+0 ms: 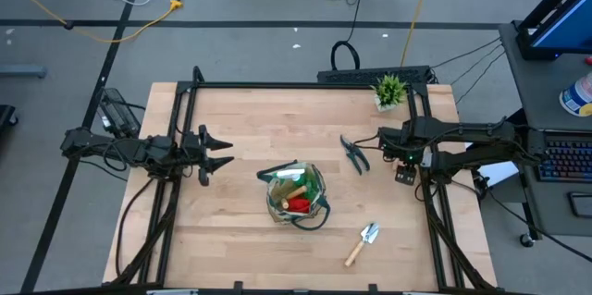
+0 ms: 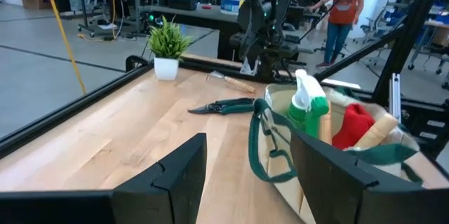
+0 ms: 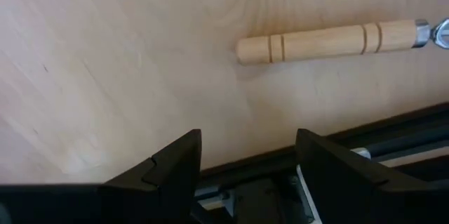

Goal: Pick & Place Garden tools in Gardening bag
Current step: Put the brown hand rake into the gardening bag

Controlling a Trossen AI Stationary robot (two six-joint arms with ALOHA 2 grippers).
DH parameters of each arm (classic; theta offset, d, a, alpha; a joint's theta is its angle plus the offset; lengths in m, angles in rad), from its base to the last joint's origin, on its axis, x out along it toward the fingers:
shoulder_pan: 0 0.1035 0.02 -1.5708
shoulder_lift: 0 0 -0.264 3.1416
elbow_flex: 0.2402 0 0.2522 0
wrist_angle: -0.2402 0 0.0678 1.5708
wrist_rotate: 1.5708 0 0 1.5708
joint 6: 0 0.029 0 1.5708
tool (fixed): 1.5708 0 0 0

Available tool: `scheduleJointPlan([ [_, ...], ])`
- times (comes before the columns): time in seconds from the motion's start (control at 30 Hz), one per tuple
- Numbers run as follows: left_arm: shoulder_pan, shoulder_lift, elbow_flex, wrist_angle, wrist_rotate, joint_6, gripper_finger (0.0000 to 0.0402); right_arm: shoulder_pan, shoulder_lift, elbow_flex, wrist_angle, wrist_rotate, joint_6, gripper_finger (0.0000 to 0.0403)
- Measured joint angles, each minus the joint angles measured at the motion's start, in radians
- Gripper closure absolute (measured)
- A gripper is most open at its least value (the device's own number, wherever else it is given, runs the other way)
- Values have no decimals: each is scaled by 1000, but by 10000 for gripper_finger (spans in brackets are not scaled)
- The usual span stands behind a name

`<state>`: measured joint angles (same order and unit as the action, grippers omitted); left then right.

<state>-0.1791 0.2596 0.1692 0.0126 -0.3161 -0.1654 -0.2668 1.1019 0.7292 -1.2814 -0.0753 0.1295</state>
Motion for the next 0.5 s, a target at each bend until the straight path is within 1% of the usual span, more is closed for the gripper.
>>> scheduleJointPlan([
  [0.2,0,0,0,-20,0,-32,190,0,0,0,100,-3,-3,179],
  [0.3,0,0,0,-20,0,-38,190,0,0,3,121,-4,-3,179],
  [0.4,0,0,0,-19,0,-39,190,0,0,44,116,-3,-3,179],
  [0.5,0,0,0,-18,0,-39,190,0,0,122,118,7,-18,179],
])
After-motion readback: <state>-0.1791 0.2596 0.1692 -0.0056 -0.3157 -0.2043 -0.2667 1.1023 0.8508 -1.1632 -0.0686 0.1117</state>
